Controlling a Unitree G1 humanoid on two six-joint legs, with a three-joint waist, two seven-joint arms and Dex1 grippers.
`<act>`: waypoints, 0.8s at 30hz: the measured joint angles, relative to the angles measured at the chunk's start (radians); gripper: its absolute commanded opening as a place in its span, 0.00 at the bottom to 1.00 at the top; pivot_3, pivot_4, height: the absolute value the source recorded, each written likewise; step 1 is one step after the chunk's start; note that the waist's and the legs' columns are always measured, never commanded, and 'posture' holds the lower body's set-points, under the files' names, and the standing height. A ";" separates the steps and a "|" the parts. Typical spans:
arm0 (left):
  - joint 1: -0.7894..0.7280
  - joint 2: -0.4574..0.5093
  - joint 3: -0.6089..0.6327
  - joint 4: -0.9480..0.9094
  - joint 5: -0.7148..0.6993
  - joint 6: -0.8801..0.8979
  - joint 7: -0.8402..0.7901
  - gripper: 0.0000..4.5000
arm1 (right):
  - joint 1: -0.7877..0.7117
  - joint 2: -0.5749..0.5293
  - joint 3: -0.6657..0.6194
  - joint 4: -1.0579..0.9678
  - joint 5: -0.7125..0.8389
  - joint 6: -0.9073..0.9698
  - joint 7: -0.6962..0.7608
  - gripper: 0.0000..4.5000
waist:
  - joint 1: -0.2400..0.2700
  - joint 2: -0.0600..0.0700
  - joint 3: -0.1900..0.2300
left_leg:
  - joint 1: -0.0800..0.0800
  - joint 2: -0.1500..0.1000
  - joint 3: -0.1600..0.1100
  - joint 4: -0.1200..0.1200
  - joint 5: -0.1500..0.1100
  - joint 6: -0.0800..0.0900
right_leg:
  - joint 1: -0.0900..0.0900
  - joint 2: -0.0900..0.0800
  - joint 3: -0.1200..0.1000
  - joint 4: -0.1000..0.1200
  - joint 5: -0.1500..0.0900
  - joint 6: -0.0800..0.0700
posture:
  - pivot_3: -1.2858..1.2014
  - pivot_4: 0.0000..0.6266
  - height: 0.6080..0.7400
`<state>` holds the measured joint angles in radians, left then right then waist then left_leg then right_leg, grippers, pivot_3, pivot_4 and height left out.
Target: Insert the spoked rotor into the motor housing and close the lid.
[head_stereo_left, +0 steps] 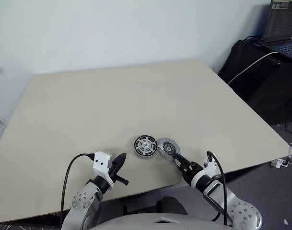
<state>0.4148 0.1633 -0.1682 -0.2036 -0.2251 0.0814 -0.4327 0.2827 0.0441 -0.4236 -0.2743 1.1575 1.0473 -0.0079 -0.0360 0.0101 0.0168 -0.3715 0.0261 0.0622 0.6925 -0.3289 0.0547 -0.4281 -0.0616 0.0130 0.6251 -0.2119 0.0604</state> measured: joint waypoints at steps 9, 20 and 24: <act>-0.005 -0.001 0.000 0.003 0.000 -0.002 -0.005 0.00 | -0.020 -0.007 0.027 0.026 0.001 -0.030 0.000 0.64 | 0.000 0.000 0.000 | -0.001 0.000 0.000 0.000 0.000 0.000 | 0.001 0.000 0.000 0.000 0.001 -0.001 | 0.52 0.00 1.00; -0.011 -0.002 0.002 0.004 0.000 -0.002 -0.005 0.00 | 0.006 -0.034 0.035 0.036 0.022 -0.066 0.000 0.64 | 0.000 0.000 -0.001 | -0.001 -0.001 0.000 0.000 0.000 0.001 | 0.002 0.001 0.000 0.000 0.000 0.000 | 0.52 0.00 1.00; -0.016 -0.001 0.002 0.004 0.000 -0.002 -0.005 0.00 | -0.008 -0.035 0.040 0.046 0.022 -0.091 0.001 0.64 | 0.000 0.000 -0.002 | -0.002 -0.001 0.000 0.000 0.000 0.001 | 0.003 0.001 0.000 0.000 0.000 0.000 | 0.52 0.00 1.00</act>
<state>0.3985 0.1618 -0.1661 -0.1998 -0.2249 0.0795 -0.4379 0.2744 0.0088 -0.3840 -0.2286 1.1793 0.9564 -0.0066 -0.0362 0.0104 0.0152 -0.3731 0.0255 0.0626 0.6926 -0.3284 0.0553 -0.4255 -0.0608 0.0132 0.6255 -0.2117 0.0604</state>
